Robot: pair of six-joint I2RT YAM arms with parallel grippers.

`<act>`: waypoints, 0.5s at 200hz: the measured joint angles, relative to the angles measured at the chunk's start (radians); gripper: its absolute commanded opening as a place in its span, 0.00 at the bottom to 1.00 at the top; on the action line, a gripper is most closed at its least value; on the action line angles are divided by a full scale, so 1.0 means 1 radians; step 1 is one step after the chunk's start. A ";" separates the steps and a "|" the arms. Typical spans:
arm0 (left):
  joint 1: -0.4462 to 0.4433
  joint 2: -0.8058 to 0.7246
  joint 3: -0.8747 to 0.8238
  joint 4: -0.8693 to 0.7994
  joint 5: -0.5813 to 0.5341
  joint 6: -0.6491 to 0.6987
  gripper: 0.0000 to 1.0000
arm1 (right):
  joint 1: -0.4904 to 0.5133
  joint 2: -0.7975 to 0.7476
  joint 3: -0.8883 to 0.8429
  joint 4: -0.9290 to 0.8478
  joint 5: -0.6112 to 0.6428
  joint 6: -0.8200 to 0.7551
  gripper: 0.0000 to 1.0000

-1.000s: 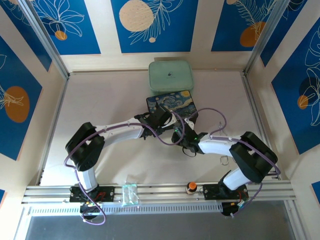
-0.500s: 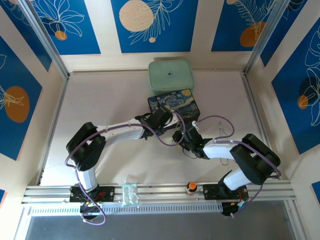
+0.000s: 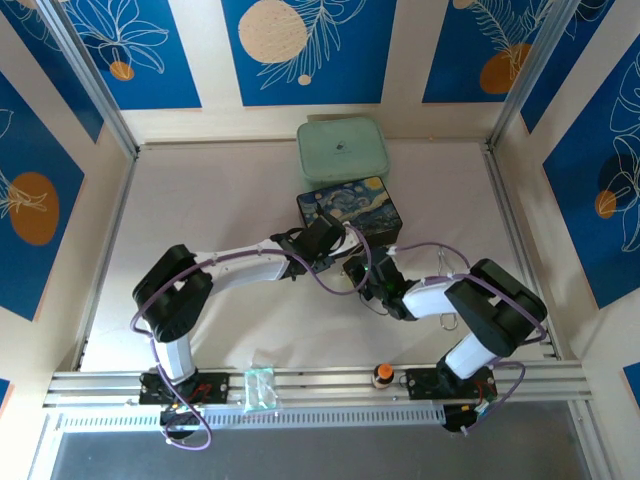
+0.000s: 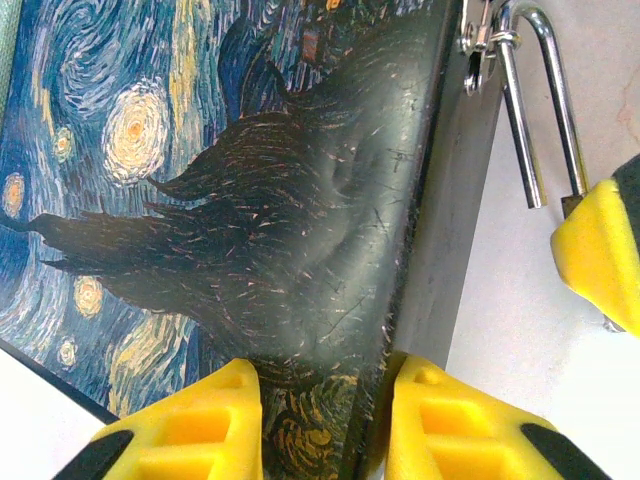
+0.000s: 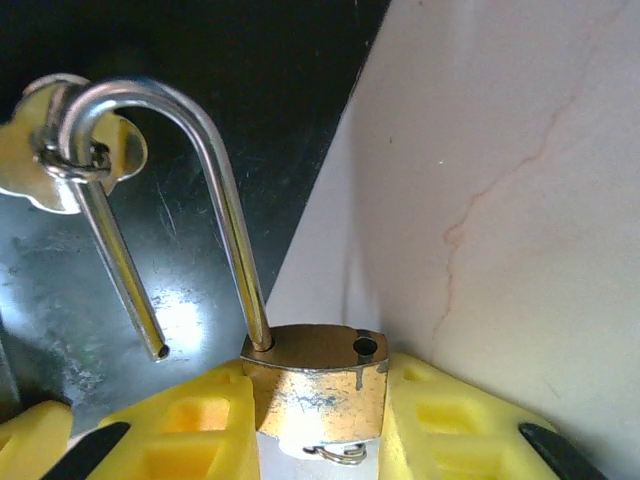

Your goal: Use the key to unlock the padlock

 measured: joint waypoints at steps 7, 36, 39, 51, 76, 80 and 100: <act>0.000 0.000 0.000 0.002 0.002 0.000 0.21 | 0.000 0.008 -0.008 0.030 0.003 0.015 0.25; 0.000 0.000 0.000 0.006 0.011 0.004 0.21 | 0.001 0.051 -0.042 0.168 0.016 0.076 0.26; 0.000 0.000 0.000 0.007 0.011 0.005 0.20 | 0.001 0.057 -0.046 0.183 0.018 0.083 0.26; -0.001 0.000 -0.003 0.011 0.011 0.008 0.20 | 0.001 0.079 -0.058 0.243 0.023 0.108 0.26; -0.002 0.000 -0.010 0.021 0.010 0.017 0.19 | 0.001 0.128 -0.064 0.336 0.047 0.163 0.26; -0.002 0.000 -0.010 0.022 0.009 0.018 0.19 | 0.000 0.138 -0.058 0.351 0.056 0.172 0.25; -0.003 0.000 -0.011 0.023 0.006 0.019 0.19 | -0.007 0.166 -0.049 0.401 0.070 0.212 0.25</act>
